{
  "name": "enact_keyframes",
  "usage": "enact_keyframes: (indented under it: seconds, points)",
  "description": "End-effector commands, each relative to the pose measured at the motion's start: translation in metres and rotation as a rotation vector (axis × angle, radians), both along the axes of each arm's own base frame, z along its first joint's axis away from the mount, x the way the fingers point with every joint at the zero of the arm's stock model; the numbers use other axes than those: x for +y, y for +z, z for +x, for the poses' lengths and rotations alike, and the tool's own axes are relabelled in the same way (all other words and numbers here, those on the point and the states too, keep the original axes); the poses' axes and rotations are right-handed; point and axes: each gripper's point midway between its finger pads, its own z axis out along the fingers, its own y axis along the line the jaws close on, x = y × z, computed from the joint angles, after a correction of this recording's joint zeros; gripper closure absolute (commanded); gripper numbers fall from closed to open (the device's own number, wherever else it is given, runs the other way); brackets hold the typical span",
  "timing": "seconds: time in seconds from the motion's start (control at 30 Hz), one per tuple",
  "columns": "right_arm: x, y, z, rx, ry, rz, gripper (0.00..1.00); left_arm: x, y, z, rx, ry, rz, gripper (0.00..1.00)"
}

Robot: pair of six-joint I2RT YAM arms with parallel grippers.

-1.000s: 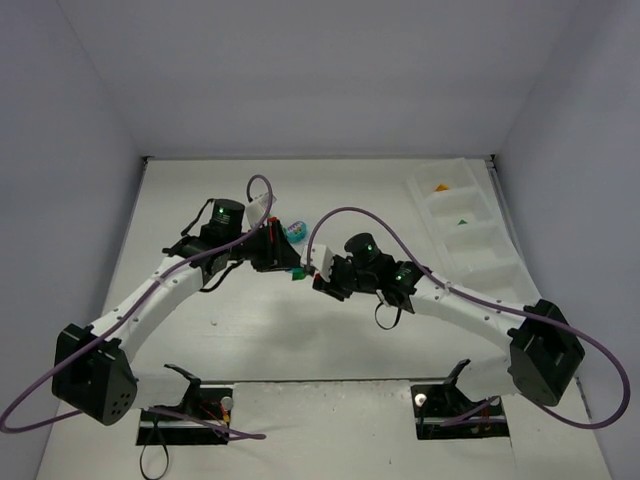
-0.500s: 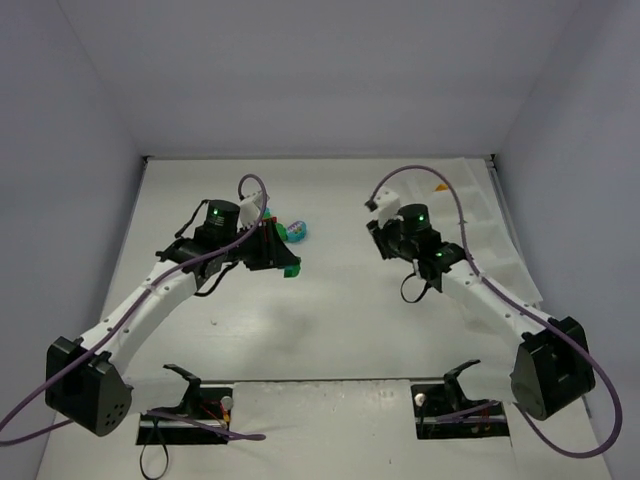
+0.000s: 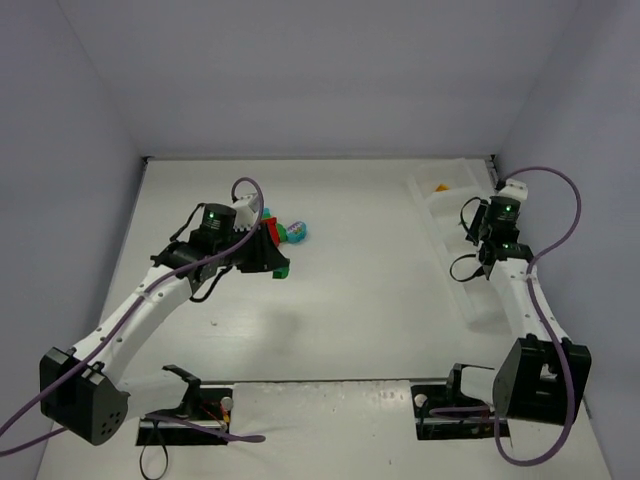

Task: Sort the legos into containers by color

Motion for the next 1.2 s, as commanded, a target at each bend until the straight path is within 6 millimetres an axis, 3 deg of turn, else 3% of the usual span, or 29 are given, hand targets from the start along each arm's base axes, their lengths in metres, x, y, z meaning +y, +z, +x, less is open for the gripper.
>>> enact_keyframes:
  seconds: [0.0, 0.2, 0.3, 0.33, 0.47, 0.6, 0.67, 0.7, 0.83, 0.93, 0.97, 1.07, 1.1, 1.17]
  points:
    - [-0.017, -0.009, 0.007, -0.004, -0.108, 0.063, 0.95, 0.0, 0.028, 0.009, -0.104, -0.009, -0.011, 1.0]
    - [-0.032, -0.029, 0.02, 0.04, -0.155, 0.091, 0.82, -0.004, 0.032, 0.011, -0.115, -0.025, -0.028, 1.0]
    - [-0.031, -0.029, 0.023, 0.042, -0.147, 0.096, 0.61, -0.005, 0.034, 0.011, -0.12, -0.03, -0.032, 1.0]
    - [-0.028, -0.029, 0.024, 0.039, -0.13, 0.109, 0.49, -0.005, 0.033, 0.011, -0.119, -0.03, -0.032, 1.0]
    - [-0.011, -0.019, 0.03, 0.017, -0.033, 0.138, 0.3, -0.008, 0.035, 0.014, -0.122, -0.032, -0.047, 1.0]
    - [0.021, 0.011, 0.034, -0.058, 0.129, 0.15, 0.29, -0.013, 0.041, 0.018, -0.119, -0.031, -0.063, 1.0]
    - [0.069, 0.026, 0.036, -0.106, 0.347, 0.176, 0.31, -0.014, 0.046, 0.023, -0.118, -0.018, -0.075, 1.0]
    - [0.087, 0.044, 0.034, -0.159, 0.439, 0.151, 0.32, -0.016, 0.049, 0.025, -0.119, -0.012, -0.081, 1.0]
    - [0.208, 0.063, -0.001, -0.215, 0.872, 0.241, 0.36, -0.022, 0.06, 0.038, -0.101, 0.038, -0.133, 1.0]
    - [0.258, 0.078, -0.022, -0.258, 0.999, 0.277, 0.38, -0.03, 0.066, 0.047, -0.103, 0.065, -0.193, 1.0]
    - [0.284, 0.085, -0.033, -0.28, 1.057, 0.297, 0.38, -0.033, 0.067, 0.049, -0.078, 0.087, -0.228, 1.0]
    - [0.32, 0.097, -0.044, -0.318, 1.113, 0.364, 0.38, -0.045, 0.07, 0.054, -0.048, 0.102, -0.325, 1.0]
    - [0.338, 0.096, -0.052, -0.312, 1.149, 0.373, 0.37, -0.047, 0.071, 0.055, -0.044, 0.104, -0.344, 1.0]
    - [0.356, 0.092, -0.056, -0.296, 1.173, 0.386, 0.37, -0.051, 0.074, 0.057, -0.036, 0.11, -0.39, 1.0]
